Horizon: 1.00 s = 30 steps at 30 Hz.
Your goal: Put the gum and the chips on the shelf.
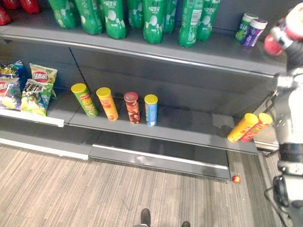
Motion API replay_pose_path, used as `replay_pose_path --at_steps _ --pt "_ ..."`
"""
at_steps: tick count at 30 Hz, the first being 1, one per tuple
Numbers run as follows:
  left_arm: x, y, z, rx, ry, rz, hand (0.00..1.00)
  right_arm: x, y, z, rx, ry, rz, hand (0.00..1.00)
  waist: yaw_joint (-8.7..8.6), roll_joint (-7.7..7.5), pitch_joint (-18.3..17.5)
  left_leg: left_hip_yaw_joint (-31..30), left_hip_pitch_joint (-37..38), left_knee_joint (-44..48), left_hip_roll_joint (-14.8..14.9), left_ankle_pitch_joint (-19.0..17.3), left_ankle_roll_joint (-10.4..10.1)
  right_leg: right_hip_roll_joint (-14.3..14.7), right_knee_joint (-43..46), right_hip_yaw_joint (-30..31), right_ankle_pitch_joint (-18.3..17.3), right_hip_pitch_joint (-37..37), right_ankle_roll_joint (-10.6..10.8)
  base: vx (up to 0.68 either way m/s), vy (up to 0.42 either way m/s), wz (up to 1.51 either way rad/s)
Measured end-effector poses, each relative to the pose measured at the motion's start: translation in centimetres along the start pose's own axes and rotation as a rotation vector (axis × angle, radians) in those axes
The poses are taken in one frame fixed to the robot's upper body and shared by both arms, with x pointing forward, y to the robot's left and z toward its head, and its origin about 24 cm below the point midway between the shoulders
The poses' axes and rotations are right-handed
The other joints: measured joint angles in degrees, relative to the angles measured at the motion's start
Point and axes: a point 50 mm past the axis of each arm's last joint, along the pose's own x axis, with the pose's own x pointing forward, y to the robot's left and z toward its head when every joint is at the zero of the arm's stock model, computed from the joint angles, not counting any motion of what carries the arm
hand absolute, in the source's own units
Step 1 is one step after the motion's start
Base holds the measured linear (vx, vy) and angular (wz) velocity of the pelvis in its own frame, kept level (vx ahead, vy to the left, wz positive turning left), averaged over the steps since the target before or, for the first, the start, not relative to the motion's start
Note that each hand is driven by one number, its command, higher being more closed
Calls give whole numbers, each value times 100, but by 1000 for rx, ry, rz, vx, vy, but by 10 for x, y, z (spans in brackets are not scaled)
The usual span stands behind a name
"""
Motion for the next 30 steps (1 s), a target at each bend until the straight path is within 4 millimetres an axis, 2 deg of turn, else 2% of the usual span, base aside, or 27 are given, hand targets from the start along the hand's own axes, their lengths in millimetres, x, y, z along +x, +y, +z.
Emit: replay_pose_path --at_steps 2,9,18,23,30 --pt "0 0 -1 4 3 -5 0 11 -2 0 14 24 -13 100 -4 0 -2 33 1 -1 32 20 -9 30 -4 43 33 -23 -25 -27 -4 -13" --pt "0 -2 -3 -12 16 -20 0 36 -4 -23 -10 199 -57 100 4 48 -28 138 -5 -4 167 64 -102 171 -192 107 115 -17 -113 -34 -17 -9" --pt "0 -5 -2 -12 17 -27 0 40 -2 -25 -49 221 -58 100 43 54 -31 289 -3 -3 180 75 -92 191 -302 250 234 -20 -101 41 -2 -7" --pt "1 -6 -1 -3 16 -33 0 42 -4 -33 -43 275 -80 100 7 60 -32 318 1 -4 212 74 -93 224 -307 293 274 -34 -120 30 -6 -6" --pt "2 -11 3 22 5 -49 0 50 6 -37 -24 312 -67 100 62 114 3 336 0 -4 275 55 -163 290 -331 351 272 -48 -147 2 -5 -3"
